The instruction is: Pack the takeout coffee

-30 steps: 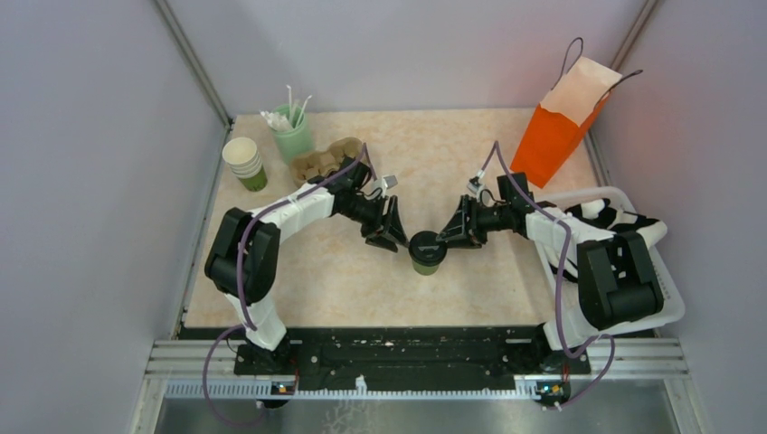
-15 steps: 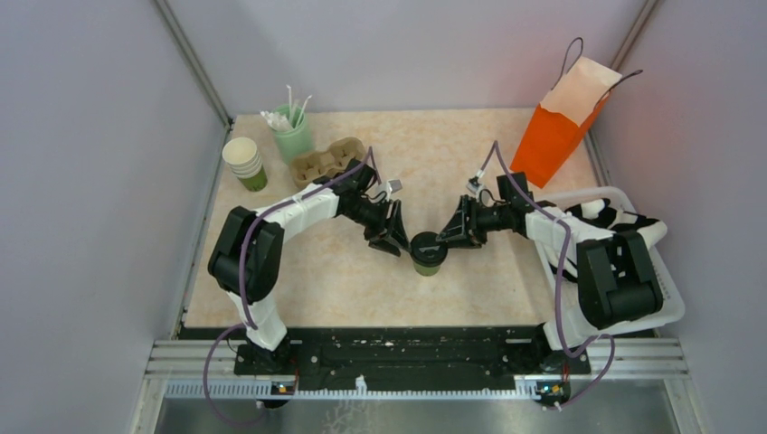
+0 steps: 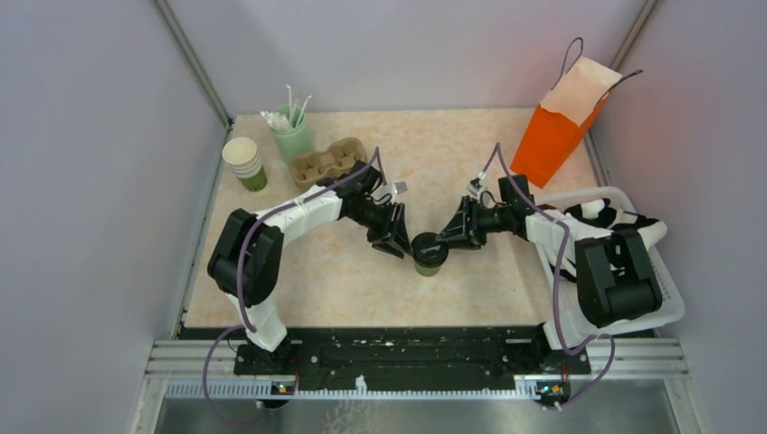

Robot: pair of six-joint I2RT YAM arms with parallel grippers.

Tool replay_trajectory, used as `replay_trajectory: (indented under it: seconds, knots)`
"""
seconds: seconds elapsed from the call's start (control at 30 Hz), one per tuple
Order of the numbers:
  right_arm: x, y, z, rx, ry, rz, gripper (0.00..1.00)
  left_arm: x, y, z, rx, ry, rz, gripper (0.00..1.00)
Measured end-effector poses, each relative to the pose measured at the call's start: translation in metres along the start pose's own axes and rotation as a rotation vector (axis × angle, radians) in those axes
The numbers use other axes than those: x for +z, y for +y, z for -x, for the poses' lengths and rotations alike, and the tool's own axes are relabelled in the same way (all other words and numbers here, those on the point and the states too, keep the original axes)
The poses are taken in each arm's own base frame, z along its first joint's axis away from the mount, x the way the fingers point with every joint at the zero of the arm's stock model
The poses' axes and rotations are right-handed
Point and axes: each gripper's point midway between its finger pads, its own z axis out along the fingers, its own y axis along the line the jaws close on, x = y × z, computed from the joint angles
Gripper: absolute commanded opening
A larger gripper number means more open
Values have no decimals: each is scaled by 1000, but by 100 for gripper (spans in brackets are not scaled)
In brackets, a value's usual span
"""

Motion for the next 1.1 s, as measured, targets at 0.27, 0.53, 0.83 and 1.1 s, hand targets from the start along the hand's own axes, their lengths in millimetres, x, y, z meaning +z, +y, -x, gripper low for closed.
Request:
replay_trajectory:
  seconds: [0.27, 0.53, 0.83, 1.1]
  knots:
    - [1, -1, 0, 11, 8, 21, 51, 7, 4, -3, -37, 12, -4, 40]
    - [2, -2, 1, 13, 12, 32, 51, 9, 4, -4, -66, 24, -17, 43]
    - [0, -2, 0, 19, 21, 17, 57, -2, 3, 1, -15, 11, 96, 66]
    - [-2, 0, 2, -2, 31, -4, 61, -5, 3, 2, 3, 7, 112, 82]
